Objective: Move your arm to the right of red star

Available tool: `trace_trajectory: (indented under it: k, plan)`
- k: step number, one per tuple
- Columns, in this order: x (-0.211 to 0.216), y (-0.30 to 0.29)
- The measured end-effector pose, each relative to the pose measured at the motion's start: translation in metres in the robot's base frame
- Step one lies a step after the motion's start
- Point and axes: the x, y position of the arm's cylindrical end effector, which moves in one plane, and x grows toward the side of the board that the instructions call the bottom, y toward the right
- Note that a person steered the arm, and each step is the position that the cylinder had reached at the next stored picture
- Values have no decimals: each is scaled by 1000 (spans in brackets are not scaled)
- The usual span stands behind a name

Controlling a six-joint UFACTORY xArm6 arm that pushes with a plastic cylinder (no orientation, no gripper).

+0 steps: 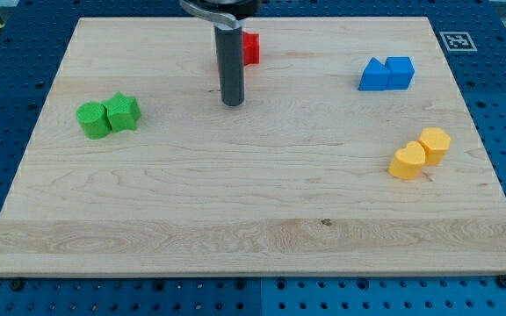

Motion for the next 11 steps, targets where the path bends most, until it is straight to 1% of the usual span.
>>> trace_trajectory:
  k: [2,3,4,5,6,8,11]
  plan:
    - [0,36]
    - [-1,62]
    - [-4,72]
    - [-22,90]
    - [-48,94]
    - [-105,85]
    - [-98,34]
